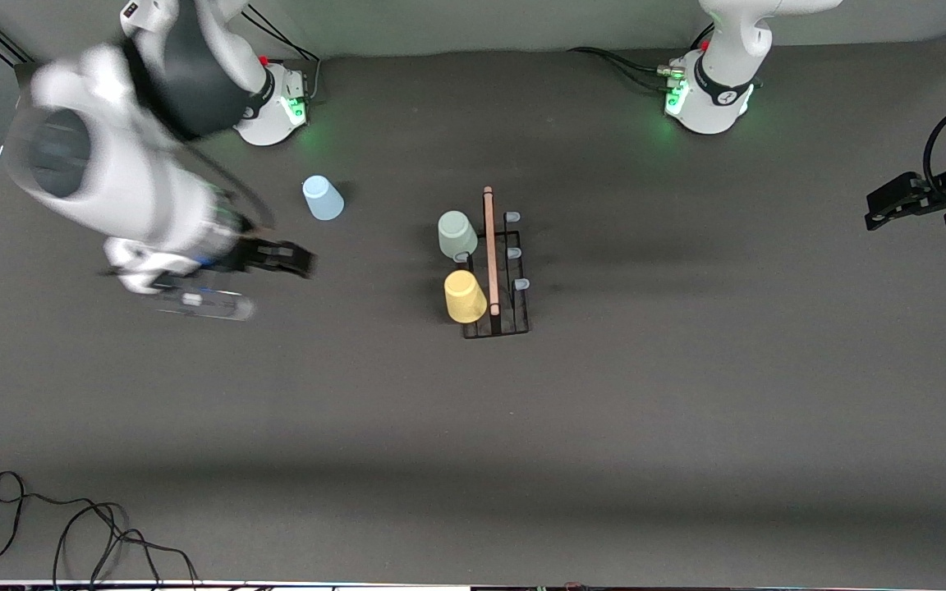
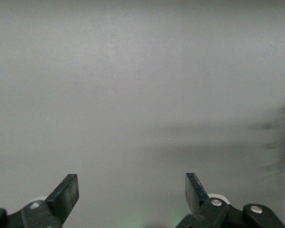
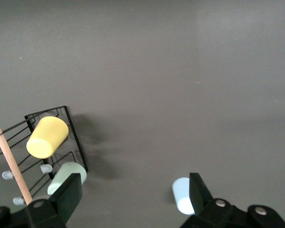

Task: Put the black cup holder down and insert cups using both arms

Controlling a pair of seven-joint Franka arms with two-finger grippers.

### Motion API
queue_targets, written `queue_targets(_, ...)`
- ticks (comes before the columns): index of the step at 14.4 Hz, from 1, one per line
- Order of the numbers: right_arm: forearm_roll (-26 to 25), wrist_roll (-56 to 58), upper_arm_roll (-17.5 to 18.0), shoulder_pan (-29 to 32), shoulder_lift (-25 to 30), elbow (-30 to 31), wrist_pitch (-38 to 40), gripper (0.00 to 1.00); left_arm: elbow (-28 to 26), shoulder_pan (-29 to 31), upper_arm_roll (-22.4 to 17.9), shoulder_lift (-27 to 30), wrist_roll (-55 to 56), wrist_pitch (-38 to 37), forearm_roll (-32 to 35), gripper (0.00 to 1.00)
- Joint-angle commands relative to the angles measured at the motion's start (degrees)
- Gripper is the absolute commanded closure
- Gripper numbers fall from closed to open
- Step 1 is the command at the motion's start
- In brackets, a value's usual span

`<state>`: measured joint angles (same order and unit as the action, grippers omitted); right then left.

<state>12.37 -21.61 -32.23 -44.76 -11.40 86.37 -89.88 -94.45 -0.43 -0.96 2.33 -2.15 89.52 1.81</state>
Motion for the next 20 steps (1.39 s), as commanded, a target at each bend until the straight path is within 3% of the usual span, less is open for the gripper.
queue_targets(1,-1.9,4.1,-3.6,-0.8,3.7,1.1,1.1,0.00,0.4,-0.7,-0.2,0.4,0.6,-0.7,0.3,0.00)
queue_targets(5,-3.7,5.8,-9.1,-0.8,4.9,1.0,2.6,0.00,0.4,-0.8,-0.2,0.4,0.6,-0.5,0.3,0.00)
queue_targets(12,-7.0,10.9,-7.8,1.9,4.9,0.8,3.0,0.00,0.3,-1.3,-0.2,0.2,0.6,-0.2,0.1,0.00)
queue_targets(15,-7.8,10.9,4.2,12.9,5.5,0.7,3.0,0.00,0.7,-1.2,-0.2,0.4,0.7,-0.1,-2.9,0.00)
queue_targets(20,-9.9,14.8,19.0,28.7,7.3,1.3,3.1,0.00,1.6,-2.0,1.6,0.2,5.0,-0.7,-2.3,0.00)
